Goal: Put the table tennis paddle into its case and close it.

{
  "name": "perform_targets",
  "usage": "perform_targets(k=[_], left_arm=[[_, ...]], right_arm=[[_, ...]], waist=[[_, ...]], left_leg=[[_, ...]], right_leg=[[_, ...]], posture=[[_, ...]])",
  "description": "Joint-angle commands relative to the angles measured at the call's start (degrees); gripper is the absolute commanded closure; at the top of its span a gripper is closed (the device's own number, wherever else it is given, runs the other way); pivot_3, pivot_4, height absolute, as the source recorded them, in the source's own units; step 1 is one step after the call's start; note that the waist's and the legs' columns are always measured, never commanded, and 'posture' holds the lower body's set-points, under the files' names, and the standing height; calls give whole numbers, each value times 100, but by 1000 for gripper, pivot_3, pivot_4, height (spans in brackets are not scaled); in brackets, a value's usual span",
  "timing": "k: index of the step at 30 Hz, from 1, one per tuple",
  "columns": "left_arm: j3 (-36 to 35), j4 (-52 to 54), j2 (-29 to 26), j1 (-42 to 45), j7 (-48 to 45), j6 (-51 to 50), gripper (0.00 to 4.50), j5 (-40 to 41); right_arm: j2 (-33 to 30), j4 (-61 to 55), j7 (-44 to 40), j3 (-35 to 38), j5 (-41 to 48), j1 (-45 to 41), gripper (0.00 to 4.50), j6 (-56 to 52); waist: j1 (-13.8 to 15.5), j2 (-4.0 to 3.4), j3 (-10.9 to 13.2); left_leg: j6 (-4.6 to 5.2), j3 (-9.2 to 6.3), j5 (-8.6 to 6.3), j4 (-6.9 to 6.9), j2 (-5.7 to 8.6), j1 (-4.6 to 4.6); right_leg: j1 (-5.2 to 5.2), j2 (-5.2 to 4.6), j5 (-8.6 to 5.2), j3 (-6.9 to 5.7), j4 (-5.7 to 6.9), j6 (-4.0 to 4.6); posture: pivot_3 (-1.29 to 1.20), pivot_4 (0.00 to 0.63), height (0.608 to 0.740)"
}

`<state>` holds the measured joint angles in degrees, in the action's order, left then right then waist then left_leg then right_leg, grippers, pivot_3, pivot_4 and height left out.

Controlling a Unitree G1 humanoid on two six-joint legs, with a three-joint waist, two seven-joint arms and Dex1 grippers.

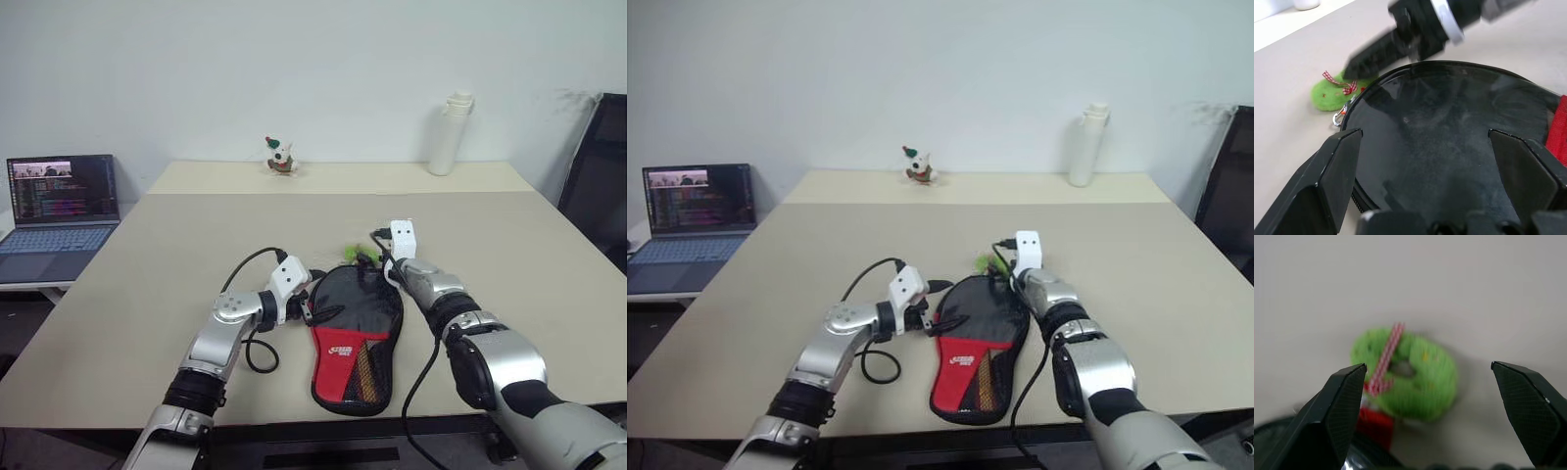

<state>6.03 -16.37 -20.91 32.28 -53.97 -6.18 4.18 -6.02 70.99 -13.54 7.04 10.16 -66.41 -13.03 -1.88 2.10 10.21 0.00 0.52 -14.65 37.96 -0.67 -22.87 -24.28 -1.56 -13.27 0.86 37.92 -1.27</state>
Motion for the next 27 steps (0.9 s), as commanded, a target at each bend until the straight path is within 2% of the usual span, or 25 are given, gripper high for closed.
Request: perform_targets(k=[1,2,8,13,20,27], left_arm=[[-11,317,-126,-19,59,-19,0,65],[-7,323,-148,-34,65,-16,0,64],[119,199,-215,7,37,122,0,4],[416,-452,-180,479,-113,502,0,-240],[913,-2251,173,1477,-268,1310,0,-715],[1126,-3146,267,1497,-815,1662,0,-829]], right_arm=[[211,178,324,154,-81,-177,378,309],[249,214,378,181,-83,-179,595,325],[344,290,431,247,-139,-219,2693,302],[351,283,431,292,-190,-233,4453,280],[321,250,444,375,-229,-266,4482,243],[192,113,495,508,-131,-328,4482,217]], waist=[[-4,-1,0],[-16,-1,0],[-11,-2,1],[-6,-2,1],[-9,-2,1],[-17,-4,0]], left_leg=[[0,-1,0,0,0,2],[0,0,0,0,0,4],[0,-1,0,0,1,4],[0,0,0,1,2,4],[0,5,0,1,4,4],[0,6,0,-2,-2,6]], right_leg=[[1,-1,0,0,1,0],[1,-1,0,0,2,0],[1,-2,0,0,3,0],[2,-2,0,-2,3,0],[2,1,0,-5,0,0],[2,5,0,-2,1,0]], posture=[[0,150,740],[0,150,740],[0,150,740],[0,150,740],[0,150,740],[0,150,740]])
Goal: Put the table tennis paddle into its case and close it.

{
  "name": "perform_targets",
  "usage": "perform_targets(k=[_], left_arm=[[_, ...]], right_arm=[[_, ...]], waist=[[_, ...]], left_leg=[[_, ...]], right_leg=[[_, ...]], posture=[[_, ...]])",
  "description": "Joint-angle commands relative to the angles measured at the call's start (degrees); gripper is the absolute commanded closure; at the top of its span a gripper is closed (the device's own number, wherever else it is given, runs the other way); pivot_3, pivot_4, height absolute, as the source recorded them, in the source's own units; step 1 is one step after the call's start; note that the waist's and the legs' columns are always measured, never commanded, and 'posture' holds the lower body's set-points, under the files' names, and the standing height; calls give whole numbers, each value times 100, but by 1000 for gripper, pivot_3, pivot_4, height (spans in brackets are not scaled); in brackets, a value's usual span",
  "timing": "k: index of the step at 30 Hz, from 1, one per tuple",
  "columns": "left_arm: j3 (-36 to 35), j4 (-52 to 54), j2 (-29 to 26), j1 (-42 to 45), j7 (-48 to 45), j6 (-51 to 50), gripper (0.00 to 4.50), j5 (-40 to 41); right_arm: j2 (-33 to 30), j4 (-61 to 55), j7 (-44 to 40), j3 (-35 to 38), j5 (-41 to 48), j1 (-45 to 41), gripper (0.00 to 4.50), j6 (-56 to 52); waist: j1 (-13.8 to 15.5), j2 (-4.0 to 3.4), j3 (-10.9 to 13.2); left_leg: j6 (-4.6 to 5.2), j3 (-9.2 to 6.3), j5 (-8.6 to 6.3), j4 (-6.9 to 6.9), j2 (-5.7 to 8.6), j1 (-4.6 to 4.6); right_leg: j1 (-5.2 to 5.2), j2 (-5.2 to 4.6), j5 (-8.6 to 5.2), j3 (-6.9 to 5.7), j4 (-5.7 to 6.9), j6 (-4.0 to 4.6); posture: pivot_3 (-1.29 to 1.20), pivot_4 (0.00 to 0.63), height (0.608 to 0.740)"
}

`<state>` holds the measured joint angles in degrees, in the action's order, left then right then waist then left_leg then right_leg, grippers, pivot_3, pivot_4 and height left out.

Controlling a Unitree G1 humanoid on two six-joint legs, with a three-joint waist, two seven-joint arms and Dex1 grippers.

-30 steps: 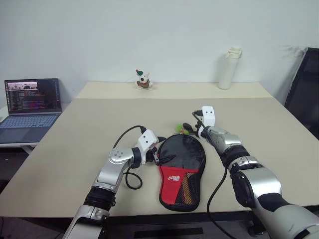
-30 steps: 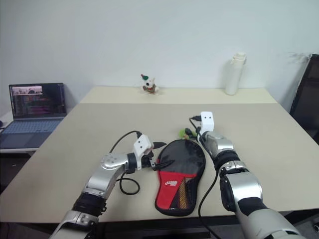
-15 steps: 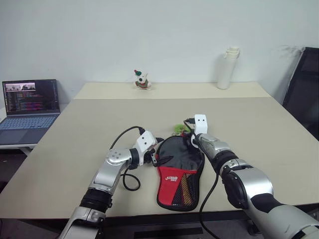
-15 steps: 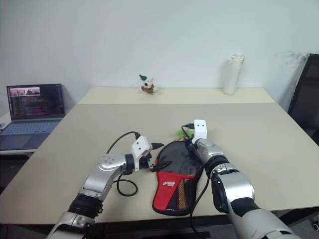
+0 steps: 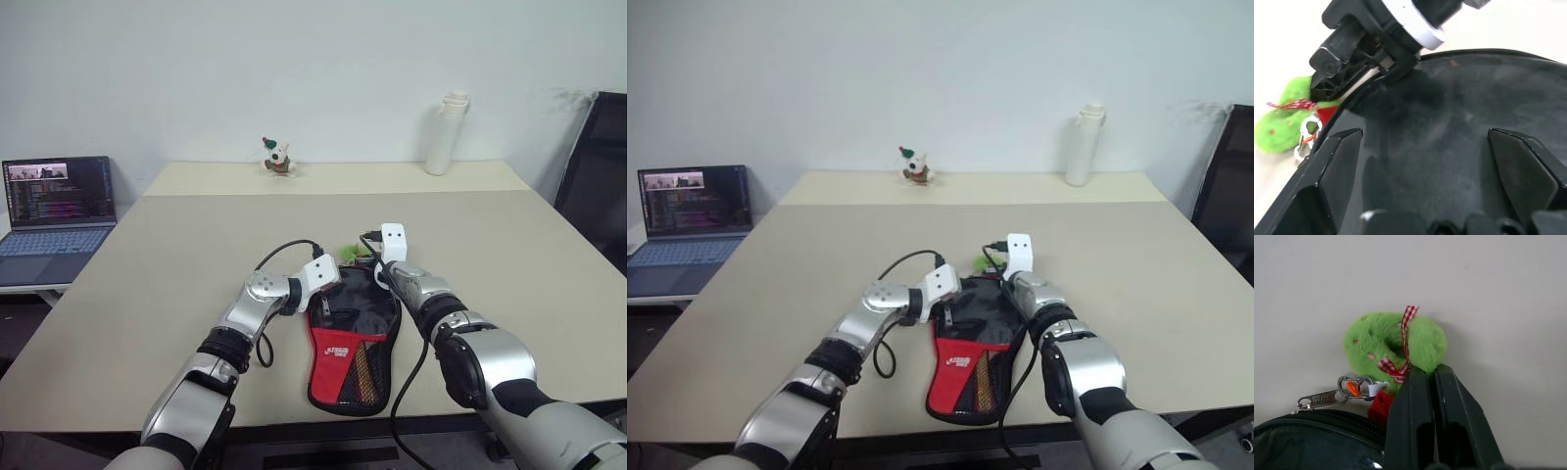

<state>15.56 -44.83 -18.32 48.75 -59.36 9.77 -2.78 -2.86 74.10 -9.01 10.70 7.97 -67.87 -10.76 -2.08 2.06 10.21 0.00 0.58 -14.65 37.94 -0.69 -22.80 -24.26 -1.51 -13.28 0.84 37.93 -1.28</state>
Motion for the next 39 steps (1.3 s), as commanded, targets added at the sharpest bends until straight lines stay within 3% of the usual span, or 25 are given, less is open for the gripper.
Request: perform_targets(k=[1,8,12,18,28,33,39], left_arm=[[168,-361,16,-170,-299,80,0,-134],[139,-590,131,-238,-303,120,0,-120],[112,-665,224,-234,-251,92,0,-118],[67,-825,422,-172,-144,43,0,-138],[111,-1365,868,214,66,168,0,-285],[109,-1676,1073,417,152,275,0,-391],[100,-1953,1278,592,198,388,0,-490]], right_arm=[[-174,-235,47,160,90,-186,4482,-19],[-646,-717,-28,142,12,21,4482,-201],[-896,-1597,-167,30,-23,528,4482,-648],[-1445,-5403,-503,-302,64,2585,4482,-2512],[-1762,-10233,-545,66,922,5091,4482,-5549],[-1836,-11818,-935,297,1734,5846,4482,-6788],[-2531,-12552,-1721,646,2518,6533,4482,-7398]], waist=[[7,-1,-1],[17,-9,-8],[62,-11,-18],[133,-34,-33],[252,-71,-76],[244,-73,-78],[252,-70,-81]], left_leg=[[0,-1,0,0,0,1],[0,-4,0,1,2,3],[0,-12,0,2,7,2],[1,-20,-1,4,17,-9],[2,-37,-1,11,16,1],[2,-44,-1,9,7,-3],[3,-57,-3,6,4,-1]], right_leg=[[1,0,0,0,0,0],[8,-1,-1,0,-3,-1],[15,-3,-1,-6,-10,-2],[18,-12,-2,-12,-21,-5],[39,0,-22,-31,-29,-37],[53,9,-22,-50,-72,-38],[75,9,-21,-77,-103,-40]], posture=[[0,150,740],[0,150,740],[0,150,740],[0,150,740],[0,150,740],[0,150,740],[0,150,740]])
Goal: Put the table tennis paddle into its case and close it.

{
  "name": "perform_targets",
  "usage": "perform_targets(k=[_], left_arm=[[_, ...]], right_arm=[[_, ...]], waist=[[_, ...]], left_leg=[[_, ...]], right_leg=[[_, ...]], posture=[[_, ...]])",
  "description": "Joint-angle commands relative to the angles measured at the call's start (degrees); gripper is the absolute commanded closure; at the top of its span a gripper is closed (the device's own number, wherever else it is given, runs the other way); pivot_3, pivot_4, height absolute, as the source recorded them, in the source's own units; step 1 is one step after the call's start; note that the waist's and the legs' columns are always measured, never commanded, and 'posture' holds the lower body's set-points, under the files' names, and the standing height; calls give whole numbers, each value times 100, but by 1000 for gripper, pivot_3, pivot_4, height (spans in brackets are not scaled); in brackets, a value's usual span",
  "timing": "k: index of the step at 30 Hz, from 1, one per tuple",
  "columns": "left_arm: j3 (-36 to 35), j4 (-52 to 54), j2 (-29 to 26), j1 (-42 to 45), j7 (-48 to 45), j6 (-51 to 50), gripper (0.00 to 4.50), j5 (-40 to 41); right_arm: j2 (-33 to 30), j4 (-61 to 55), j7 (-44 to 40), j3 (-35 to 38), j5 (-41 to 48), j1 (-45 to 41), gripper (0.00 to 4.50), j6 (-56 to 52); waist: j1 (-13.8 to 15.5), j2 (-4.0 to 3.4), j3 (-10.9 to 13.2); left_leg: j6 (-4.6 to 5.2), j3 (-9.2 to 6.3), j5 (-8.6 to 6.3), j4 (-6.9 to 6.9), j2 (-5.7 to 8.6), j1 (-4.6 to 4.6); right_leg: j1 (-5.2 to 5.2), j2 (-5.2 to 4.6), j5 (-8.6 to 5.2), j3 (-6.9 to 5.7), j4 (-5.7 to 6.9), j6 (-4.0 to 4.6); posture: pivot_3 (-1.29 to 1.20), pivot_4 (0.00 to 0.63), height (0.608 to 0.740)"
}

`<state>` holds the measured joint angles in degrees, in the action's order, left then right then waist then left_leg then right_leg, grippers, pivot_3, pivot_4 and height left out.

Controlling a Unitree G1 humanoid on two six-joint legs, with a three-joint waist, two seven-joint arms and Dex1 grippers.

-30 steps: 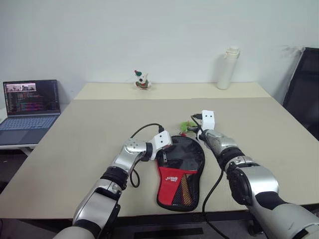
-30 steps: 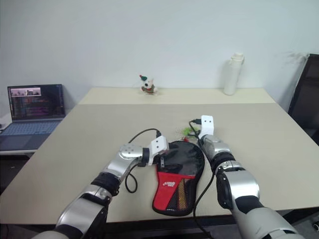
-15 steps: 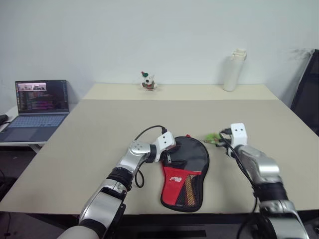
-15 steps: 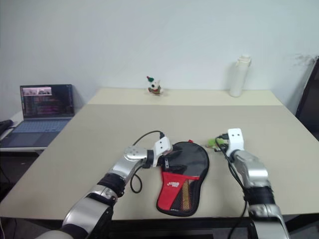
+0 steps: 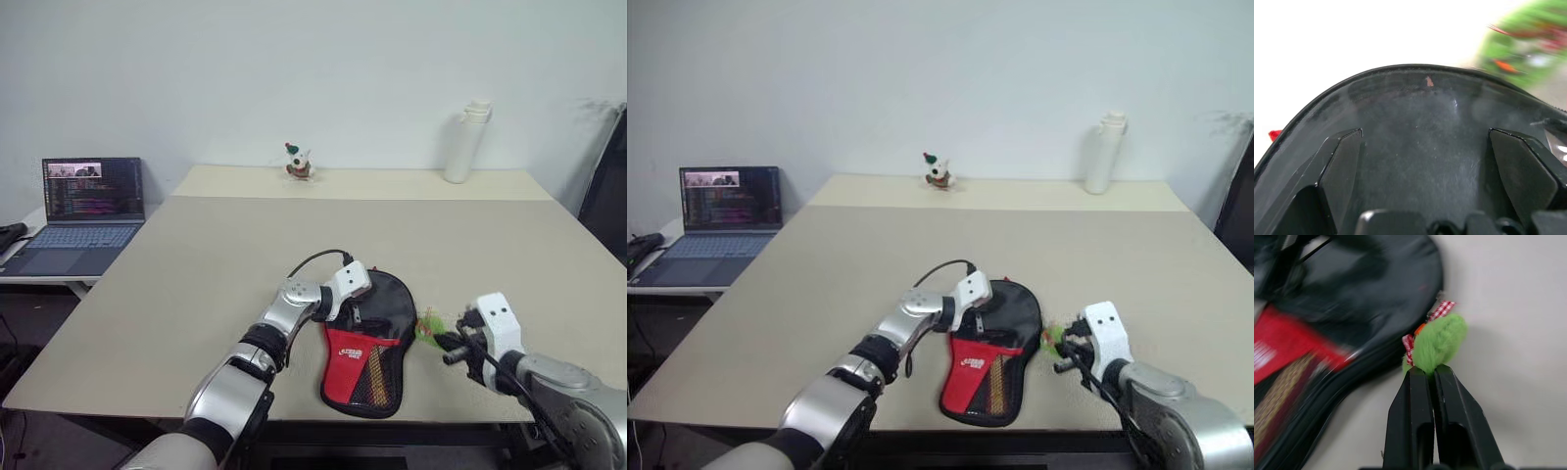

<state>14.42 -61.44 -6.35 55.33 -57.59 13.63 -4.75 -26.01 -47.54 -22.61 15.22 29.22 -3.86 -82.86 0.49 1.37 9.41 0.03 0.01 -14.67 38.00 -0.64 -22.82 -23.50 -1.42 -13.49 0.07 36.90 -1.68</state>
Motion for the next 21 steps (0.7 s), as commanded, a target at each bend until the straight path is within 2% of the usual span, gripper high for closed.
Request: perform_targets(k=[1,8,13,21], left_arm=[[216,-326,103,-48,26,21,0,-312],[193,-473,189,25,82,91,0,-385],[190,-499,188,17,110,122,0,-418],[180,-455,141,-4,129,121,0,-436]], right_arm=[[-384,-469,-509,223,515,254,4482,-213],[-1289,-933,-1495,372,1351,1282,4482,13],[-1586,-1190,-1979,476,2063,1878,4482,356],[-2116,-1246,-1931,-158,2929,2281,4482,1264]], waist=[[-15,0,0],[6,1,-1],[17,6,-2],[-11,23,0]], left_leg=[[0,1,0,-1,1,1],[0,-3,0,0,0,0],[0,-10,0,0,1,-5],[-1,-15,0,6,-3,11]], right_leg=[[0,-2,0,1,0,0],[8,-1,-2,-26,-3,1],[15,-4,-4,-43,-12,-2],[32,-6,-4,-52,-8,-3]], posture=[[0,150,740],[0,150,740],[0,150,740],[0,150,740]])
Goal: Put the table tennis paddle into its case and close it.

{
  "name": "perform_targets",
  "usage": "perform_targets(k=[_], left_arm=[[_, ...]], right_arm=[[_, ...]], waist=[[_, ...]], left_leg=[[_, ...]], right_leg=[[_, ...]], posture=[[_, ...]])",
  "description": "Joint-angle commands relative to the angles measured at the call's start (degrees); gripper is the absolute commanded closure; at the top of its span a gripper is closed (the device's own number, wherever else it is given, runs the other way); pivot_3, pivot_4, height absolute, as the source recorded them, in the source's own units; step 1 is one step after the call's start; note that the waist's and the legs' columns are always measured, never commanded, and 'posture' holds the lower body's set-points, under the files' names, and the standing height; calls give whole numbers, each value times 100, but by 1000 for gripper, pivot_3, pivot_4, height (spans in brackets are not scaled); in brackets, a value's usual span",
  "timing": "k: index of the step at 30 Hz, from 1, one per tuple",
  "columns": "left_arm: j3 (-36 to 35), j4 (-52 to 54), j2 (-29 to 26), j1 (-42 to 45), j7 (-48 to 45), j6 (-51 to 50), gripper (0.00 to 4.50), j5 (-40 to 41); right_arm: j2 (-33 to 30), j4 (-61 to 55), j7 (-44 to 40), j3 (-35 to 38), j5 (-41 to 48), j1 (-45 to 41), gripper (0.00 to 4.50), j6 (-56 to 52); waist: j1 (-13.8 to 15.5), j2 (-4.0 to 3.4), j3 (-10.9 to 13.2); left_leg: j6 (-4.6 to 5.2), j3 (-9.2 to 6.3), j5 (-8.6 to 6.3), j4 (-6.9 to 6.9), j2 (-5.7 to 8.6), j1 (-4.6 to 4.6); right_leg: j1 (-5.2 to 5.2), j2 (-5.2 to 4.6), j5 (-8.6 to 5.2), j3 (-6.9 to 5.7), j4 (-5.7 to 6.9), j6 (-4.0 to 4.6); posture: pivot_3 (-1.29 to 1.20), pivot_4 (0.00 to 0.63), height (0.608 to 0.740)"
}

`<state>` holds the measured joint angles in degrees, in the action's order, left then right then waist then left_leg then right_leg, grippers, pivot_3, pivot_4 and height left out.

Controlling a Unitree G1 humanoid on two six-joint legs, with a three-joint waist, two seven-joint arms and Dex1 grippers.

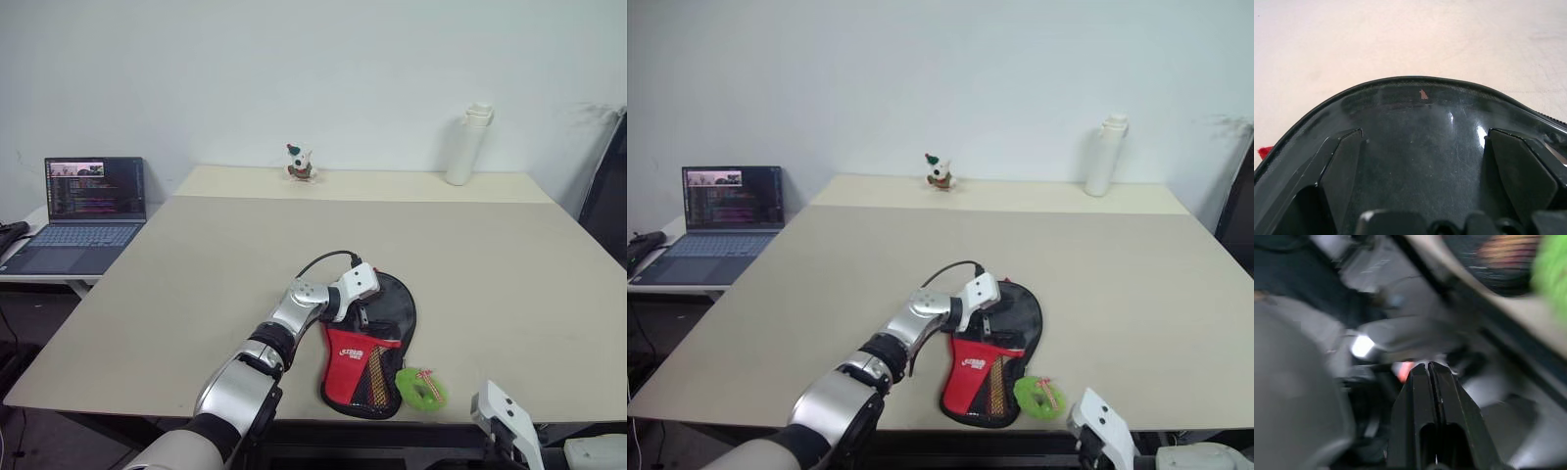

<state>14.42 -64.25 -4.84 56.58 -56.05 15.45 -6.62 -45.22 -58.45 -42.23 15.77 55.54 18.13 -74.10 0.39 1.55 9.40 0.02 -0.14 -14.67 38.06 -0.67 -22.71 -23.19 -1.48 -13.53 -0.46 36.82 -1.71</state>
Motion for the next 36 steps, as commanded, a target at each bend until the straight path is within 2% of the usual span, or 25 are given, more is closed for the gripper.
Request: perform_targets(k=[1,5,9,14,16,20,26,36], left_arm=[[177,-165,-18,-131,-28,-61,0,-250],[178,-136,-66,-142,-50,-67,0,-257],[182,-121,-78,-149,-56,-62,0,-276],[202,-87,-70,-175,-82,-36,0,-302],[198,-80,-59,-184,-82,-36,0,-303],[207,-65,-31,-197,-81,-26,0,-308],[211,-50,-18,-201,-91,-31,0,-308],[221,-34,18,-210,-61,-52,0,-318]], right_arm=[[-265,-155,76,-276,275,104,4482,497],[-162,147,484,-145,111,-171,4482,777],[-277,581,443,99,312,-525,4482,991],[-356,743,537,51,90,-716,2882,1344],[-326,759,728,-218,-316,-789,2223,1565],[-467,850,955,-1235,-1661,-898,864,2259],[-403,1316,1116,-2289,-2938,-1133,864,2931],[-196,1853,1246,-2942,-3981,-1543,864,3140]], waist=[[0,5,0],[-2,13,-2],[-6,16,-3],[-5,16,-3],[-5,16,-3],[-19,16,-3],[-30,17,-3],[-29,16,-3]], left_leg=[[0,0,0,0,-1,0],[0,2,0,0,0,-1],[0,1,0,0,0,-1],[0,1,0,-4,-1,-3],[0,1,0,-5,-1,-3],[0,1,0,-4,-1,-3],[0,3,0,-5,1,-3],[0,3,0,-5,0,-2]], right_leg=[[0,0,0,-1,0,0],[0,0,0,0,-2,0],[0,-1,0,1,-2,0],[-2,0,-1,-2,-4,1],[-3,0,-1,-1,-4,1],[-3,0,-1,-2,-4,1],[-4,-2,-1,-1,-5,2],[-5,-1,-1,-1,-4,2]], posture=[[0,150,740],[0,150,740],[0,150,740],[0,150,740],[0,150,740],[0,150,740],[0,150,740],[0,150,740]])
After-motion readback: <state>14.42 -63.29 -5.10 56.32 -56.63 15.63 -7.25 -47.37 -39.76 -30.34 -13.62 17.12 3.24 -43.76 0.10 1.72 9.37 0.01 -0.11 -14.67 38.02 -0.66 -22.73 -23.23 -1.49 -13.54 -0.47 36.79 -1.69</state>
